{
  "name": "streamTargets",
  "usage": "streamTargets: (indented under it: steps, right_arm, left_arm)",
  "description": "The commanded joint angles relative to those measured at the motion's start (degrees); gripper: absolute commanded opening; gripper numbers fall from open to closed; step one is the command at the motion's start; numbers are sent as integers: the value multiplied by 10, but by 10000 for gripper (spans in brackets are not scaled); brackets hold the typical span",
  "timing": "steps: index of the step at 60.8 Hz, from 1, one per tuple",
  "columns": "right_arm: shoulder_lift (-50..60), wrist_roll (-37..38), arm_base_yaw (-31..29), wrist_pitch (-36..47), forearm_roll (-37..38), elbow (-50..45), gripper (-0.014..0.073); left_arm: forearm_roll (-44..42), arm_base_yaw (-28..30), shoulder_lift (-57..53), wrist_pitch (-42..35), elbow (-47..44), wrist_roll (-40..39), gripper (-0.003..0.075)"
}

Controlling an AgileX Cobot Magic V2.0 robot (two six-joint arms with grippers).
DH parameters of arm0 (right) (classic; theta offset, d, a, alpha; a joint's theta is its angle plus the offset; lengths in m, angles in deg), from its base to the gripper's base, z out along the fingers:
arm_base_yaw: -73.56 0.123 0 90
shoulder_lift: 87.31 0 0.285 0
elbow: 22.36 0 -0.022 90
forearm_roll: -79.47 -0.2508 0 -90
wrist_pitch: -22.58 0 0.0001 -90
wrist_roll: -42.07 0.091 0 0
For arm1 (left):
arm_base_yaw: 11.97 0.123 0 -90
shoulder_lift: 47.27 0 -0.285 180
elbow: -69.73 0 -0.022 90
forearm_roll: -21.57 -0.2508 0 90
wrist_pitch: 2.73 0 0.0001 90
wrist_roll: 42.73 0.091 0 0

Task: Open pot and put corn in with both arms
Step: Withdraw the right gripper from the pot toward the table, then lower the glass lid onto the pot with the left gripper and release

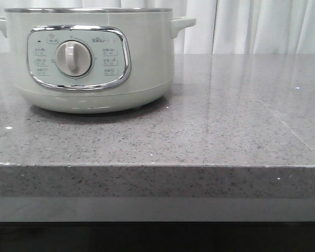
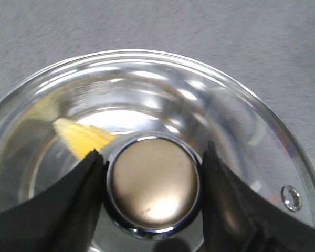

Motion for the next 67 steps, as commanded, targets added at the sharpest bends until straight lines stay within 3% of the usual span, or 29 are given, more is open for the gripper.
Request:
streamTargets:
  steps: [1,21,35,67]
  right_arm:
    - [-1,0,-3,42,-3,14,-60]
    - [-1,0,-3,42,-3,14,-60]
    - [-1,0,-3,42,-3,14,-60]
    - [-1,0,-3,42,-3,14,-60]
  left_arm:
    - [21,9,-16,-54,29,5,115]
    - [20,8,-1,-77,26,20,115]
    - [20,7,-1,-137,-12,20,115]
    - [20,7,-1,-125,-23,21,120]
